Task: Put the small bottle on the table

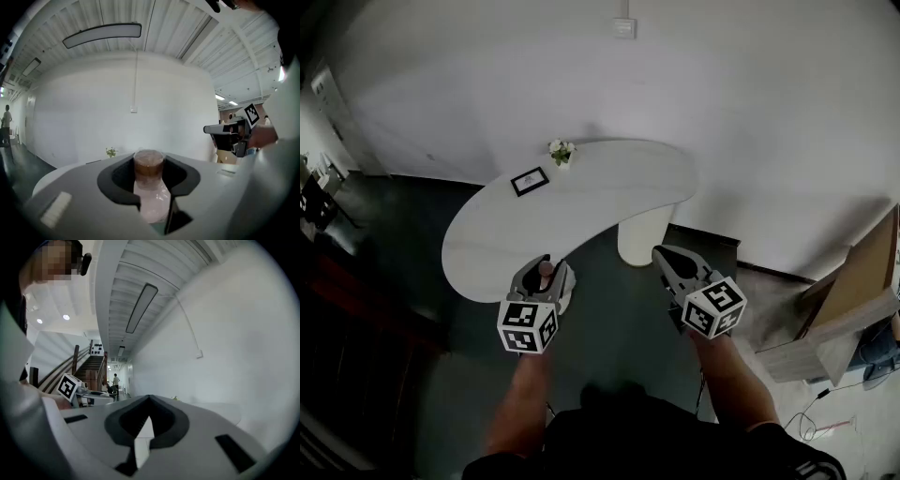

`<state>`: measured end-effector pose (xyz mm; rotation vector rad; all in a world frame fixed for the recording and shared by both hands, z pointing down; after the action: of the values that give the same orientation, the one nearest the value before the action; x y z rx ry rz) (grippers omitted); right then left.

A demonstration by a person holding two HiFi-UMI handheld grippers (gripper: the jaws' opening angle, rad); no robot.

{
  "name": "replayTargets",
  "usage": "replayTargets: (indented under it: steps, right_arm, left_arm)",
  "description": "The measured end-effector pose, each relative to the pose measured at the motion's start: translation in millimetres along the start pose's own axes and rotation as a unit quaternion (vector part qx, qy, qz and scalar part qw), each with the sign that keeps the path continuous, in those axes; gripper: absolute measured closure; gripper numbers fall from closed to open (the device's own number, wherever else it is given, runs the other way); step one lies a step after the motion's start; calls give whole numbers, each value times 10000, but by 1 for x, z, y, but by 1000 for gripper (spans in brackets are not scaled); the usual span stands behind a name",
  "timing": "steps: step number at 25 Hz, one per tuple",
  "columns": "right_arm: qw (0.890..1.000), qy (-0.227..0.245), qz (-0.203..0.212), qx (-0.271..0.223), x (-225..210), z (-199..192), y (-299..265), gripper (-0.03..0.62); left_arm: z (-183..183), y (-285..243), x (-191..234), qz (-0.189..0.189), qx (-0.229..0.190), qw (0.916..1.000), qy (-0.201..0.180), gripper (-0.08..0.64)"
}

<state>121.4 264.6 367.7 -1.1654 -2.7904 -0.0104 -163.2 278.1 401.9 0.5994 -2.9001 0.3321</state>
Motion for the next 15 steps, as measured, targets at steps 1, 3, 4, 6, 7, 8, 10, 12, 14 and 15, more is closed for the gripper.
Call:
replayTargets:
  steps: [1, 3, 4, 6, 7, 8, 10, 12, 14, 15]
  right_arm:
    - [10000, -13, -8, 4, 0, -1, 0, 581]
    - [10000, -36, -12, 20, 0, -3, 0, 581]
    - [10000, -45, -8, 33, 0, -4, 0, 581]
    - [10000, -82, -9, 36, -2, -6, 0, 583]
    - [9999, -119, -30, 11, -3, -6, 1, 581]
    - [9998, -166, -69, -29, -5, -7, 3, 581]
    - [9995, -245, -162, -93, -10, -8, 7, 581]
    - [9991, -346, -187, -141, -14, -8, 11, 581]
    - [9981, -550, -141, -237, -18, -9, 15, 581]
    - [9973, -662, -128, -285, -20, -9, 18, 581]
  left_arm:
    - [0, 0, 0, -2, 13, 10000, -12, 422]
    - [0, -1, 1, -4, 34, 10000, -27, 422]
    - [0, -1, 1, -3, 40, 10000, -26, 422]
    - [0, -2, 1, 5, 47, 10000, -13, 422]
    - [0, -2, 1, 9, 50, 10000, -6, 422]
    - [0, -2, 1, 14, 51, 10000, -1, 423]
    - [0, -2, 0, 26, 46, 10000, 2, 422]
    - [1, -2, -2, 35, 37, 10000, -12, 422]
    - [1, -2, -5, 45, 31, 10000, -16, 423]
    - [0, -1, -7, 51, 31, 10000, -13, 422]
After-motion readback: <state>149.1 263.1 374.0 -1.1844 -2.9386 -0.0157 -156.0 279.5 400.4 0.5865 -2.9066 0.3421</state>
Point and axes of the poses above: the fingertips, and each gripper's own axes: y backward along the fingers, x to its left, z out of its top, the point moved 8 cm from there along y, backward along the fingers, and after that the axes turned 11 degrees about y, right-handed, at the moved point
